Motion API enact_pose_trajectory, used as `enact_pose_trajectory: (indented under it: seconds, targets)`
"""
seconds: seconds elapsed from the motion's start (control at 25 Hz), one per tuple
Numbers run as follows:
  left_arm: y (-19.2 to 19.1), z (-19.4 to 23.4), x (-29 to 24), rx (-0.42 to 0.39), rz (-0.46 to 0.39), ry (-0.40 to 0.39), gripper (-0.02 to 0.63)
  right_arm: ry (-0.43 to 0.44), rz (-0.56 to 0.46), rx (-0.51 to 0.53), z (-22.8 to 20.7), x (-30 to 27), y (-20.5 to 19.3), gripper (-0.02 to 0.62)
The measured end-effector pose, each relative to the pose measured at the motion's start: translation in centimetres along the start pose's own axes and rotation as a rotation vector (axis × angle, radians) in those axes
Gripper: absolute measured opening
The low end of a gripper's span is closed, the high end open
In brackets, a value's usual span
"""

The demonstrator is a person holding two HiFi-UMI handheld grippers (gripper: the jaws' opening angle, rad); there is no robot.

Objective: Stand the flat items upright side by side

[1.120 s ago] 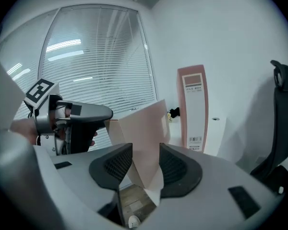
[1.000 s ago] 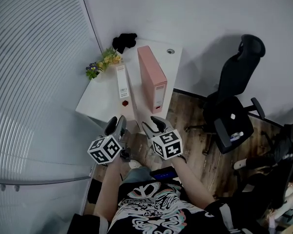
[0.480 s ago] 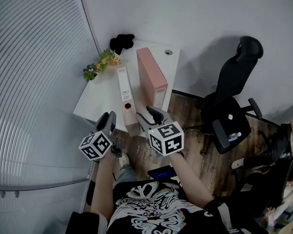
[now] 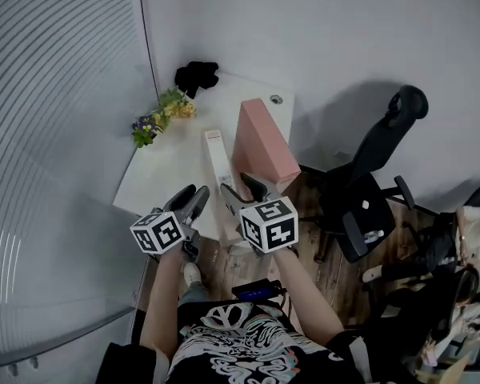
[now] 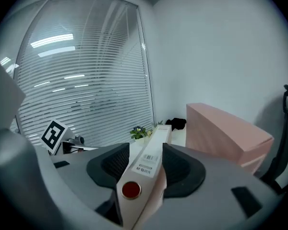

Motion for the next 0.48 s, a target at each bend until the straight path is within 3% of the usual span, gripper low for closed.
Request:
enact_pose_trajectory:
  seconds: [0.2,0.48]
  targets:
    - [2.1,2.9,-2.0,0.034,0.056,-0.088,0.202,-0.058,0.075,-0.007,-0.8,-3.5,3.3,0.225]
    - [2.7,8.0,-3.8,0.128,0.115,-0.147,0.204,-0.095,0.174,-0.023,-1.7,-8.5,5.9,0.258]
Point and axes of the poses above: the fingertips, and each gripper's own axes: x backward along the fingers, z to its left, y out of its top, the point moved 5 cm from there along x, backward along the fingers, and after that the axes turned 15 degrees about z, right-handed, at the moved point
